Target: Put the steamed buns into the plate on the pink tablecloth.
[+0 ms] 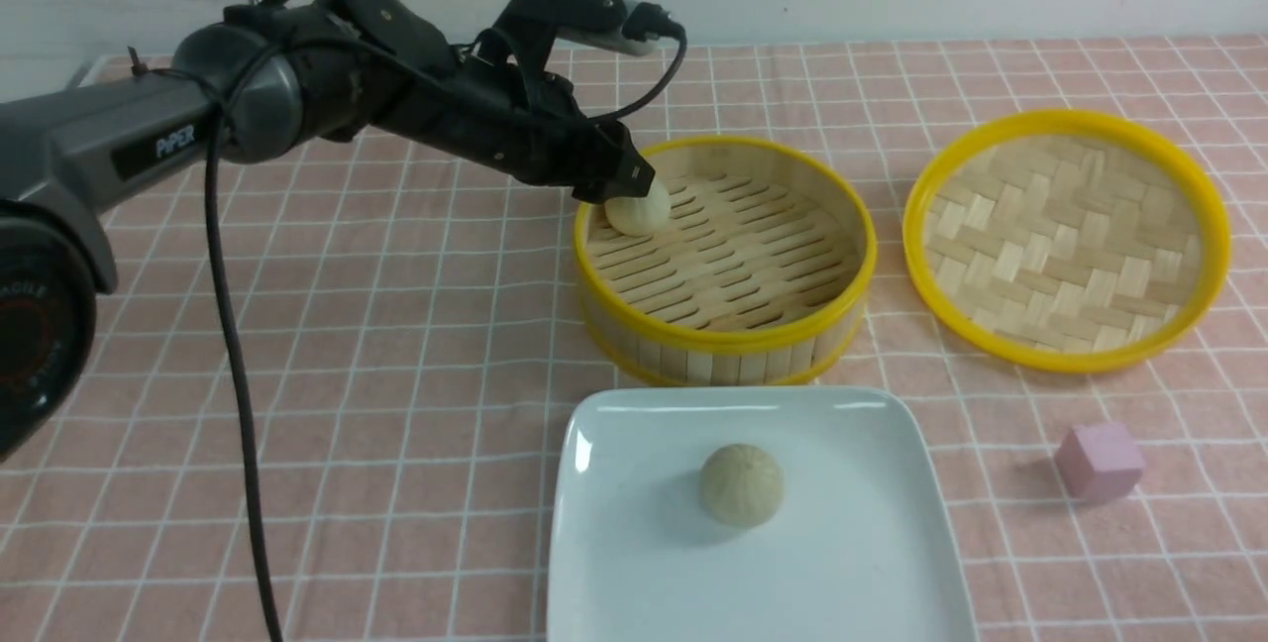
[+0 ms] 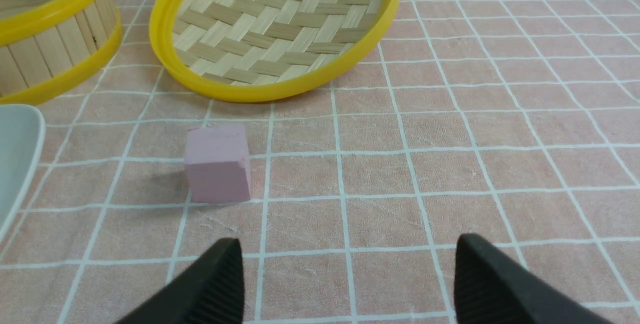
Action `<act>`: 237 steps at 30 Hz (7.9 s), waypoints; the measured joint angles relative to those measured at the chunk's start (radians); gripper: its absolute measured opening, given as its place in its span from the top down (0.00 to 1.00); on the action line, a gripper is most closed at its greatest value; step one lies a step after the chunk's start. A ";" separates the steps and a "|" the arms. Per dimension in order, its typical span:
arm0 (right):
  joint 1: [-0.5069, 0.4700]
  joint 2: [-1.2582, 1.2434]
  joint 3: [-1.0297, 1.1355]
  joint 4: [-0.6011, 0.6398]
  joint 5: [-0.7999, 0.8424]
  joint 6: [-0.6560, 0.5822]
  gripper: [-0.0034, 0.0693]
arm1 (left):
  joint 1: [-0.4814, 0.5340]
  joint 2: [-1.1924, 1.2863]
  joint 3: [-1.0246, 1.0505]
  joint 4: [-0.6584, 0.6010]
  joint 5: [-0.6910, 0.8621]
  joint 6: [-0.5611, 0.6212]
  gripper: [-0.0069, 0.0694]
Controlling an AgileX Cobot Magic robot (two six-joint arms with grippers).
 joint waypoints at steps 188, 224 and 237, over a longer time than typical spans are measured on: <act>0.000 0.000 0.000 0.000 0.000 0.000 0.20 | -0.127 -0.178 -0.440 0.701 0.082 -0.590 0.25; 0.000 0.000 0.000 0.000 0.000 0.000 0.20 | 0.226 -1.460 1.115 0.922 -0.226 -1.004 0.26; 0.000 0.000 0.000 0.000 0.000 0.000 0.20 | 0.309 -1.838 1.542 0.922 -0.316 -1.148 0.26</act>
